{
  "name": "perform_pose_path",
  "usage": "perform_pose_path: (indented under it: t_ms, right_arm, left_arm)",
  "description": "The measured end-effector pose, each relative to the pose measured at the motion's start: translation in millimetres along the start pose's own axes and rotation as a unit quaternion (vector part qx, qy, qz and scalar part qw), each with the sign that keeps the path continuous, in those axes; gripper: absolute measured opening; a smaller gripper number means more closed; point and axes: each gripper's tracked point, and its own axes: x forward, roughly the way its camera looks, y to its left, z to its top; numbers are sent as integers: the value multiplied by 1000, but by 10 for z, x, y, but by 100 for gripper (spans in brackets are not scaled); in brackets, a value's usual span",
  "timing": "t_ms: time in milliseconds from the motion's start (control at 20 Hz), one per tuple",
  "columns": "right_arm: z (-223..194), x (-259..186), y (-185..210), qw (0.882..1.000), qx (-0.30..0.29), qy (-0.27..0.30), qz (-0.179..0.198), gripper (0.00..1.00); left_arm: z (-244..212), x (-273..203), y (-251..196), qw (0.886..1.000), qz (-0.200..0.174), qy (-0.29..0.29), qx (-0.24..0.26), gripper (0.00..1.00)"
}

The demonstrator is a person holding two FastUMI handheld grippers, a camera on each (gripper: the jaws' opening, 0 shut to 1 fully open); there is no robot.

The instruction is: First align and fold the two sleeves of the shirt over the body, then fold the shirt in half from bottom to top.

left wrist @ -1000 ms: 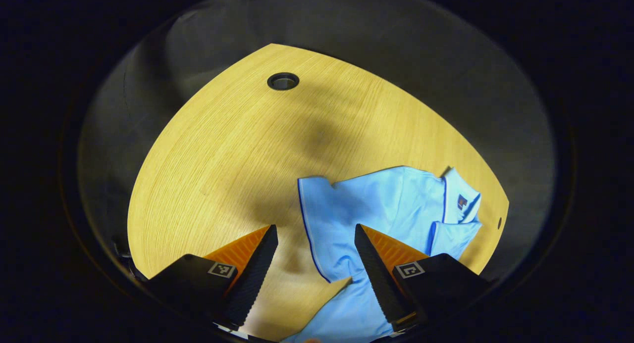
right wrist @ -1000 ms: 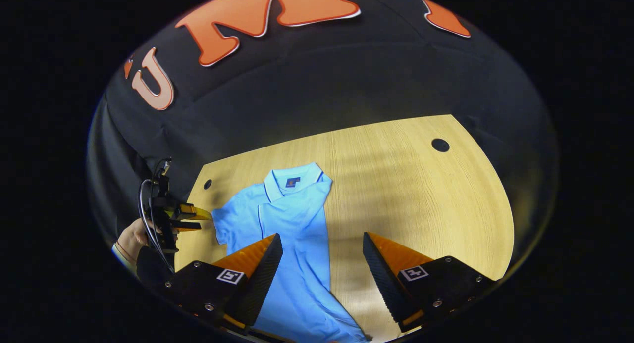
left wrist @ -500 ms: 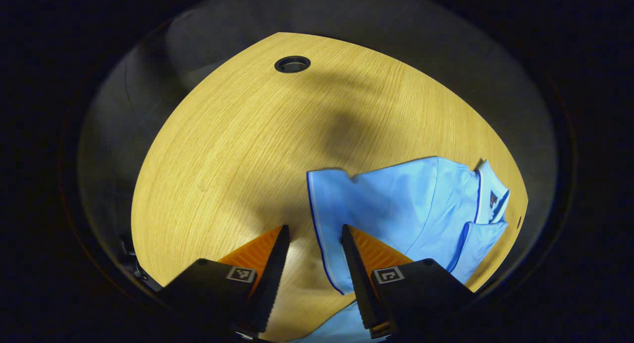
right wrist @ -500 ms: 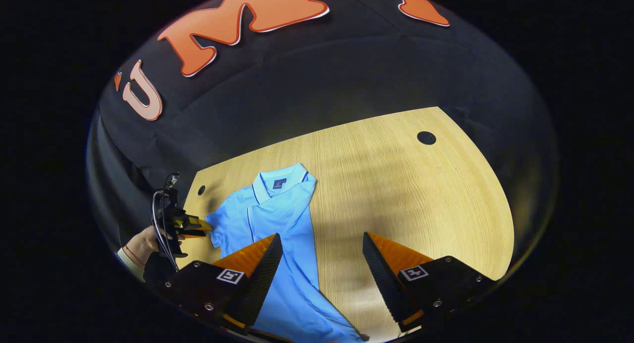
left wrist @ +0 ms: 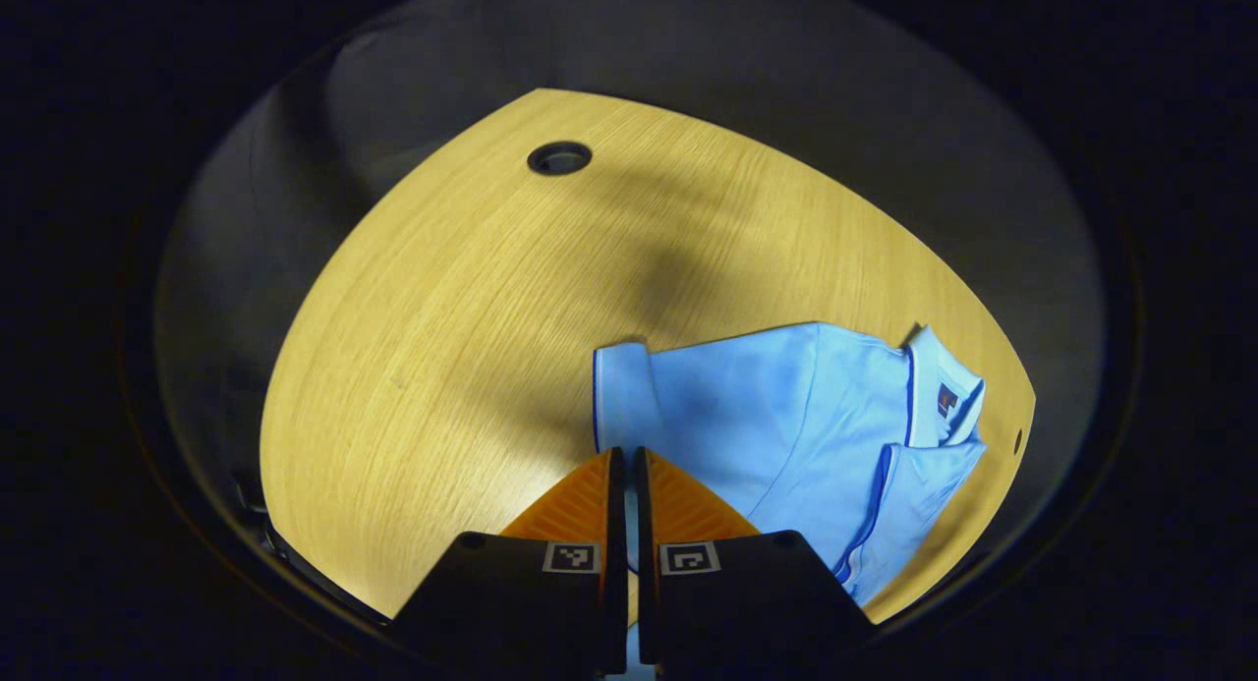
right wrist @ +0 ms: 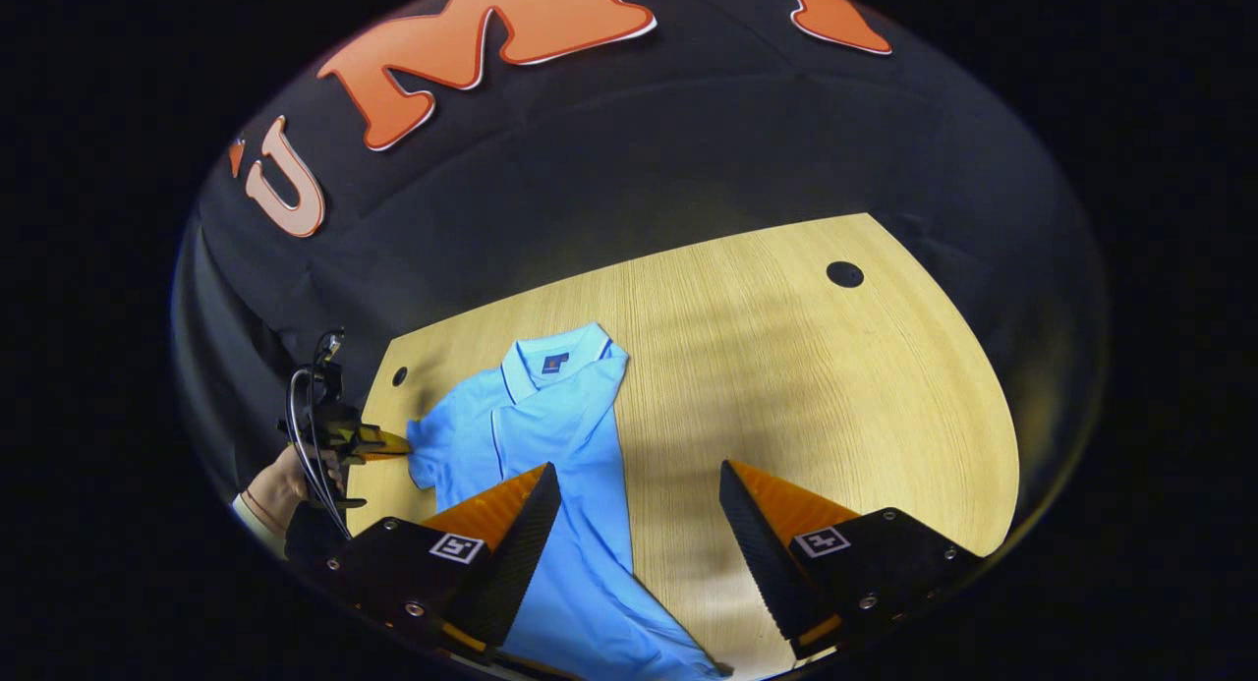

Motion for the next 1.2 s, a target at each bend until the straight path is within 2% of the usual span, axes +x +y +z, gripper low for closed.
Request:
perform_pose_path:
  t_ms: [100,250,450,600,800,1200]
  right_arm:
    - [20,-43,22,1000,-7,-11,0,98]
    - [3,-119,66,1000,-9,-15,2,99]
    - [-3,-277,73,1000,-13,-27,3,99]
    - [-15,-395,21,999,-8,-37,8,98]
    - [-56,-521,-90,999,-3,-45,5,99]
    - [-279,-668,-487,999,24,-35,-19,99]
  left_arm:
    - [52,-177,-139,999,-12,-17,26,8]
    - [18,-425,-513,997,-48,-32,56,8]
    - [-74,-711,-1105,987,-84,-57,122,8]
    - [-239,-766,-1546,978,-98,-67,173,8]
    - [-551,-726,-2049,969,-122,-53,209,7]
    - [-970,-632,-2647,950,-139,-47,277,11]
